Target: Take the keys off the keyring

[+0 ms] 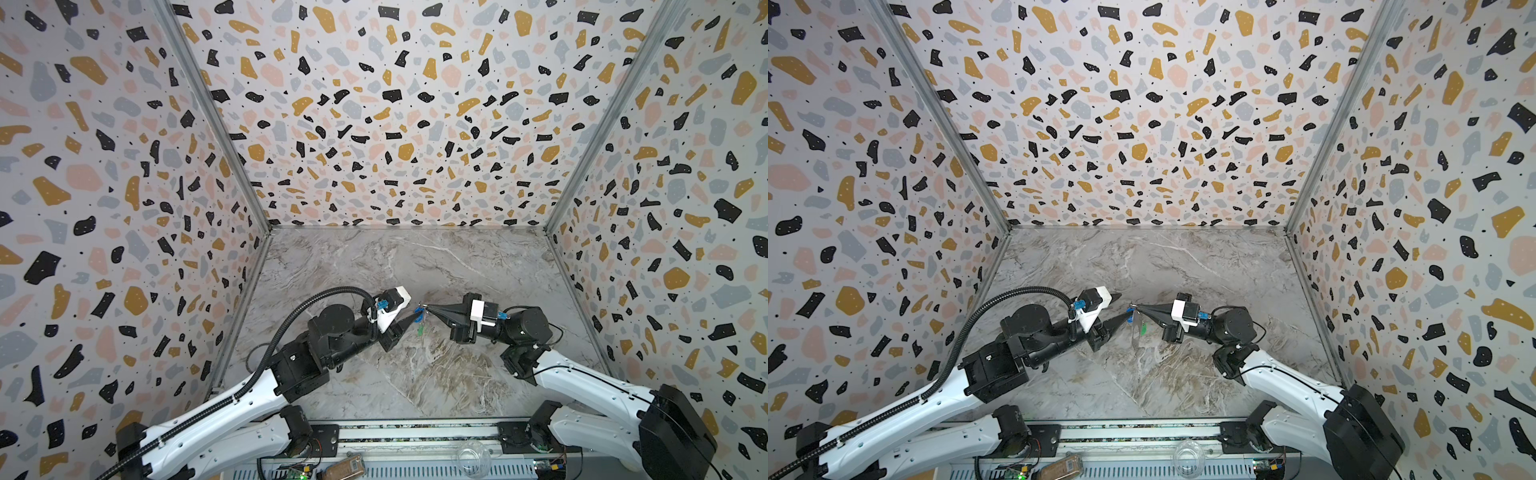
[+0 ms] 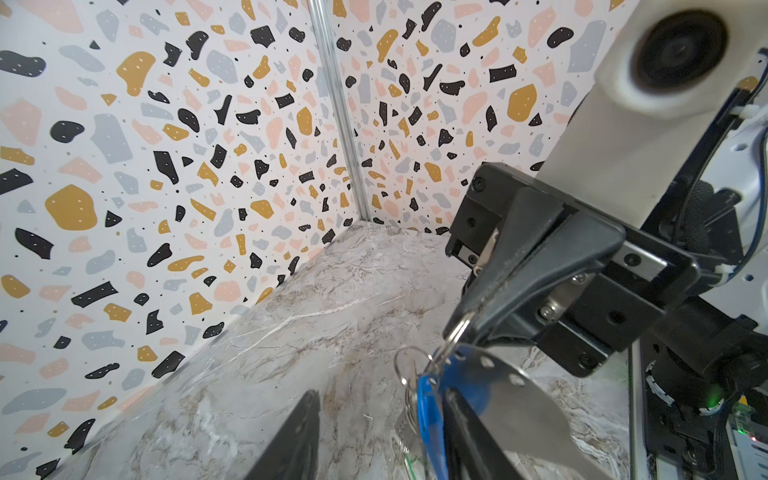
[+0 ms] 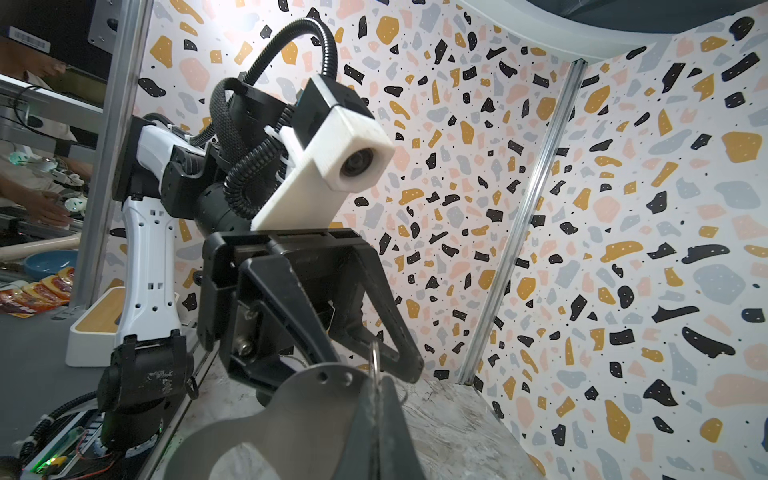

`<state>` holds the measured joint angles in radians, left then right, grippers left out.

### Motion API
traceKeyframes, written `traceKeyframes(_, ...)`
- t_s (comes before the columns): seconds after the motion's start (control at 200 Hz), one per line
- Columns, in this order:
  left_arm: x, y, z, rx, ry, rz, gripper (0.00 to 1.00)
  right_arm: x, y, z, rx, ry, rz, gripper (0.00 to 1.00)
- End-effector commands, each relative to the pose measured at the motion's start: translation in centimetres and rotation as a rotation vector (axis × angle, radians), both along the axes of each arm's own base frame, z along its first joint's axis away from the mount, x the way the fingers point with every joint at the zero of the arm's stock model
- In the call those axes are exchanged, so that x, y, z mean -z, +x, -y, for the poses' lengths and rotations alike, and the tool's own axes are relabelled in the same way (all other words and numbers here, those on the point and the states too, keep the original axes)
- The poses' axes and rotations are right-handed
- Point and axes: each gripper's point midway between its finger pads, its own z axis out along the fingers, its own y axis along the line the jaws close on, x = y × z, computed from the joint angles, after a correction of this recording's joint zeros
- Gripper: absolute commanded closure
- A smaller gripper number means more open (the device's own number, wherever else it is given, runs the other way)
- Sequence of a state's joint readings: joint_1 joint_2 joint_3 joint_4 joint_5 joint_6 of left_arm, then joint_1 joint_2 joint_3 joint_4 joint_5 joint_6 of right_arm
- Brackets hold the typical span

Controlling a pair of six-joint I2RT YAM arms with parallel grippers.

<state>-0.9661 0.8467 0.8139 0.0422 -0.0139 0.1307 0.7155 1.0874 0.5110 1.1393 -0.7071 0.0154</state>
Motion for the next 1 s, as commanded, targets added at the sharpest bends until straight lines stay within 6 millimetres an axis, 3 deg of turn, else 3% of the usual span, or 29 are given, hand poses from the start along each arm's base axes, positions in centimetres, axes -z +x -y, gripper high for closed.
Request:
traceKeyframes(0.0, -3.0, -0.2, -1.1, -0.031, -0.086, 0.076, 0.56, -1.4, -0.7, 0.5, -0.032, 0.043, 0.028, 1.0)
traceKeyframes(0.175, -3.6, -0.8, -0.7, 0.009, -0.087, 0.095, 0.67, -1.5, -0.8, 0.5, -0.053, 0.045, 0.021, 1.0)
traceKeyframes(0.35, -3.4, -1.2, 0.7, 0.077, -0.075, 0.085, 0.71, -1.7, -1.0, 0.5, -0.064, 0.046, 0.019, 1.0)
traceKeyframes(0.696, -3.3, -1.5, 0.5, 0.083, -0.07, 0.081, 0.72, -1.6, -0.7, 0.6, -0.061, 0.046, 0.005, 1.0)
traceKeyframes(0.991, -3.5, -1.4, -0.8, 0.035, -0.07, 0.105, 0.64, -1.8, -0.6, 1.2, -0.057, 0.067, 0.001, 1.0)
